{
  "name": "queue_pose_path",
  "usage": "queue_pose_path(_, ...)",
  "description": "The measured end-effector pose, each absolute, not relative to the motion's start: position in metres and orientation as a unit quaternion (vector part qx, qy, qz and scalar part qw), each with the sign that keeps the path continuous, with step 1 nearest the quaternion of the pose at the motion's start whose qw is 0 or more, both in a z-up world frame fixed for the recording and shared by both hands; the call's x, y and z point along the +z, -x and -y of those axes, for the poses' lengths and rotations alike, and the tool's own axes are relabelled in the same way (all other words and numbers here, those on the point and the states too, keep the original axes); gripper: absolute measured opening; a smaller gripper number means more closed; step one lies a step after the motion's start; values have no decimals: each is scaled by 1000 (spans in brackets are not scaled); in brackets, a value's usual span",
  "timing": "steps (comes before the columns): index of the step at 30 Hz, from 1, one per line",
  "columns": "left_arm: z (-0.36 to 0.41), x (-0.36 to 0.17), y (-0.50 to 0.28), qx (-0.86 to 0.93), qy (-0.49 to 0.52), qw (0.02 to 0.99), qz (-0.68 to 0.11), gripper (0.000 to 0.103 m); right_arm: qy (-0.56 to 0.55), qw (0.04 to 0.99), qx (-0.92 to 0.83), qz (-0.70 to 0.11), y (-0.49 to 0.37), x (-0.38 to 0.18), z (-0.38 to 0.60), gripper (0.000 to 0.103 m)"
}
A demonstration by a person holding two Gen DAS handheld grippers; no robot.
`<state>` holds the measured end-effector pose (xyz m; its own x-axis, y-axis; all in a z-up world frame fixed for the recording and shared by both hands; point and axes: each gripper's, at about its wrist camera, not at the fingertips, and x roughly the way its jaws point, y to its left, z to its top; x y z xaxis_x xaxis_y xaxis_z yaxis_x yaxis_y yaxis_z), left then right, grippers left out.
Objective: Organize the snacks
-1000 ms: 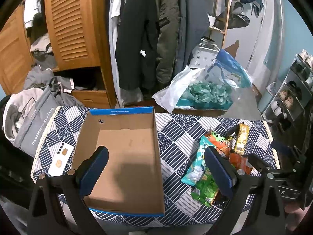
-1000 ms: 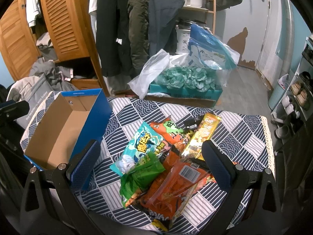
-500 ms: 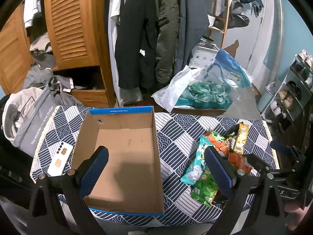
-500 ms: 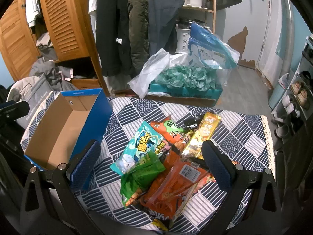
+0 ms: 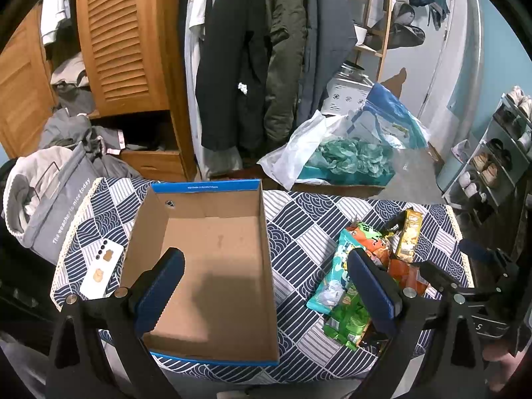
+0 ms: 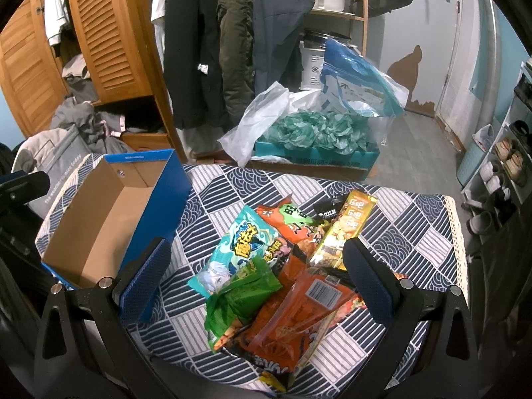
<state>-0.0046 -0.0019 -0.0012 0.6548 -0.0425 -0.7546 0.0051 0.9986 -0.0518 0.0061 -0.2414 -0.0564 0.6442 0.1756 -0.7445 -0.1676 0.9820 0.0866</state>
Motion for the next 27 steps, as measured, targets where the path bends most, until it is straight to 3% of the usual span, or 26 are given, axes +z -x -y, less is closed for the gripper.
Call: queue_pose_path(27,6,-16,1,-29,33,897,-440,99,1,908,89,-410,-9,-55,244,101)
